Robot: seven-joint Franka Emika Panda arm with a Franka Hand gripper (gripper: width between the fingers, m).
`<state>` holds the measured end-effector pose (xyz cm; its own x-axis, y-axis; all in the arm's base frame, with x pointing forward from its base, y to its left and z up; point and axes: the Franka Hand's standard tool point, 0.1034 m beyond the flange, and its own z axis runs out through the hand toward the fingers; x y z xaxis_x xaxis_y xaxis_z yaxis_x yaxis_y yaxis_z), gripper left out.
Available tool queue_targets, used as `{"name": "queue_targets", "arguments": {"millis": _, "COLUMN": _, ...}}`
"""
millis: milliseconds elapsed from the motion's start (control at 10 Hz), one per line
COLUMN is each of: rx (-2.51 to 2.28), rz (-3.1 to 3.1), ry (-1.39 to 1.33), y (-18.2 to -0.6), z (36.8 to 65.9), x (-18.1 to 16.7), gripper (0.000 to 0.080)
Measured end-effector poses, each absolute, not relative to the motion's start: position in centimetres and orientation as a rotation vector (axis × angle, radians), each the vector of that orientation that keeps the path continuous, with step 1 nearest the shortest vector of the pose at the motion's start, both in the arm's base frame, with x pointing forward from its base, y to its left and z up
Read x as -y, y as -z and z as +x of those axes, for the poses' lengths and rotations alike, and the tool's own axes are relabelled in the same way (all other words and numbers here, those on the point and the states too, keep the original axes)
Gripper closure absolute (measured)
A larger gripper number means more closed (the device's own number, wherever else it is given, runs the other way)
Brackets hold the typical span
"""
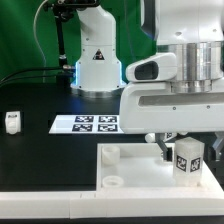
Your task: Assemble one leg
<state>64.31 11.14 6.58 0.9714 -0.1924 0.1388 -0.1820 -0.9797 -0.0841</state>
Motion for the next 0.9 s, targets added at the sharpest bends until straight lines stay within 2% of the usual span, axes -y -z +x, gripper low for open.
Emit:
{"name": "queue_targets", "arguments": {"millis": 100, "rx": -0.429, "rz": -3.027, "ry": 0.219, "y": -6.55, "z": 64.29, "x": -11.05, "gripper": 0.0404}}
{"name": "queue_targets", "arguments": {"millis": 600, "rx": -0.983, "rz": -2.874, "ry": 0.188, "y": -6.54, "z": 64.23, "x": -10.79, "gripper": 0.0404}}
{"name": "queue_targets", "arguments": {"millis": 900, "rx": -1.742, "rz": -2.513, "ry": 0.125, "y": -6.57, "z": 63.94, "x": -11.27, "gripper": 0.0404}}
